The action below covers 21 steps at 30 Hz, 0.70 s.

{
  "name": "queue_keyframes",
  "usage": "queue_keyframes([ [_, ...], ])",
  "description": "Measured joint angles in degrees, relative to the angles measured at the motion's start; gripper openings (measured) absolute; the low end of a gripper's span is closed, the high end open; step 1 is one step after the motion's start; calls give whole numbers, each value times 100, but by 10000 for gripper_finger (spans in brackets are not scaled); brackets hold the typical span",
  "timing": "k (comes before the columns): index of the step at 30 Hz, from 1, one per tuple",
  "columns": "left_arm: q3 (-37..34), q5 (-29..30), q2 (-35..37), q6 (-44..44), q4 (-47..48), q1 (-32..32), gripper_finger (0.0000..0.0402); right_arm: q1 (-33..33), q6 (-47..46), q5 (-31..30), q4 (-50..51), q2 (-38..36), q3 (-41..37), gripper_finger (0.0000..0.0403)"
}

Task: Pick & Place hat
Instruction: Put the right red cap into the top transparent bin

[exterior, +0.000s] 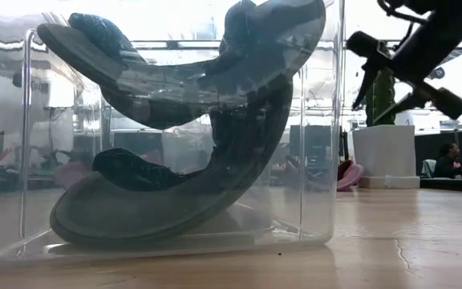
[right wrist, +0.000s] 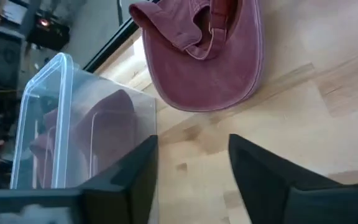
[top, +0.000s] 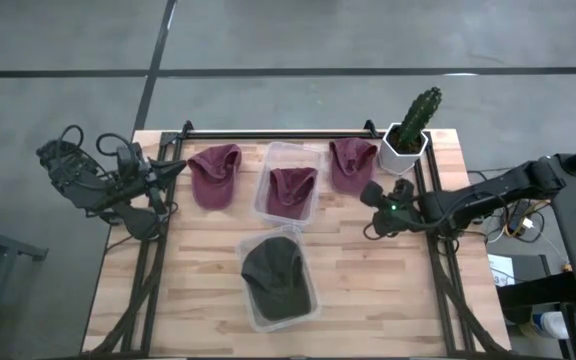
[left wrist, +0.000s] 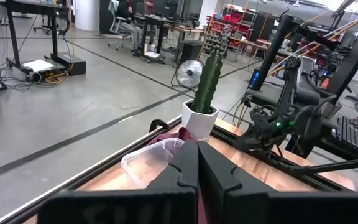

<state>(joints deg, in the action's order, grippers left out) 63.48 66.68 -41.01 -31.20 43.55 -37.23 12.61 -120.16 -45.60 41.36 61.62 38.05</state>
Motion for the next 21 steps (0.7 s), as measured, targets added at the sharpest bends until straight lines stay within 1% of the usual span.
queue_keyframes([
  [2,-2,4,0,-26,0,0,3,-37,-72,-94,-243,42,-163,210],
  [5,-2,6,0,-49,-2,0,3,-161,-294,-103,-330,152,-389,229],
  [8,8,22,0,-53,-3,0,3,-267,-612,-101,-333,218,-608,235],
  [12,13,55,2,-61,-3,0,3,-422,-828,-103,-418,219,-868,231],
  [21,13,62,4,-377,-65,0,3,-1078,-6,-109,-1332,226,-1327,224],
])
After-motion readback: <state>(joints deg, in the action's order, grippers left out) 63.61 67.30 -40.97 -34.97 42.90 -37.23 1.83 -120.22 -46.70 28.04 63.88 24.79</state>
